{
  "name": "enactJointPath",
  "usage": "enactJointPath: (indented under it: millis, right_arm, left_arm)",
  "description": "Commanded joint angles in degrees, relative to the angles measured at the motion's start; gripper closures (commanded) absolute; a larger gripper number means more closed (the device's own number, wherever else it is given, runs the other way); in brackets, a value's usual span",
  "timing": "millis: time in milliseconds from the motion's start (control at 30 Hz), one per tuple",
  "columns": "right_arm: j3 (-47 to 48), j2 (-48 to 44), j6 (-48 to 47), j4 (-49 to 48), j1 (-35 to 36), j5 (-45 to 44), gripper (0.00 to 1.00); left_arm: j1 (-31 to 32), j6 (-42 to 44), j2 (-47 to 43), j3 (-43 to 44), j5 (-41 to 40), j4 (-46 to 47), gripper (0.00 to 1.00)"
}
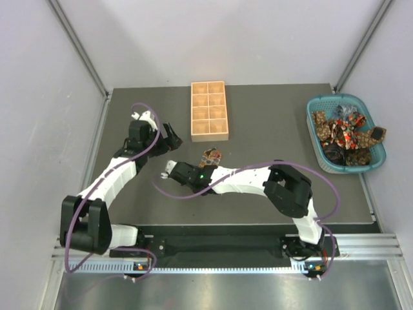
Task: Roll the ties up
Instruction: Roll the tie
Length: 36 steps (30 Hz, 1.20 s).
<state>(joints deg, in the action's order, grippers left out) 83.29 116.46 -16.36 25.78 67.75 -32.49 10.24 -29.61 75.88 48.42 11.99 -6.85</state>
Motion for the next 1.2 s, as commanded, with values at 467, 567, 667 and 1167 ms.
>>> enactJointPath:
  millis: [467, 567, 667, 1167]
  right_arm:
    - [5.56, -2.21, 3.62, 6.12, -14.48, 44.51, 0.76]
    - [7.93, -0.19, 3.26, 7.96, -17.9, 51.81, 0.75]
    - [11.27, 2.88, 3.26, 9.46, -20.88, 56.91, 0.75]
    - [14.47, 11.51, 5.45, 13.43, -31.1, 72.05, 0.74]
  left_arm:
    - [-4.97, -9.42, -7.5, -12.74, -2.85, 11.6, 0.01]
    - [-5.05, -8.72, -7.59, -14.41, -0.84, 12.65, 0.01]
    - [-4.97, -7.66, -6.8, -14.76, 2.67, 12.82, 0.01]
    - [6.79, 0.86, -5.56, -15.38, 4.29, 15.82, 0.01]
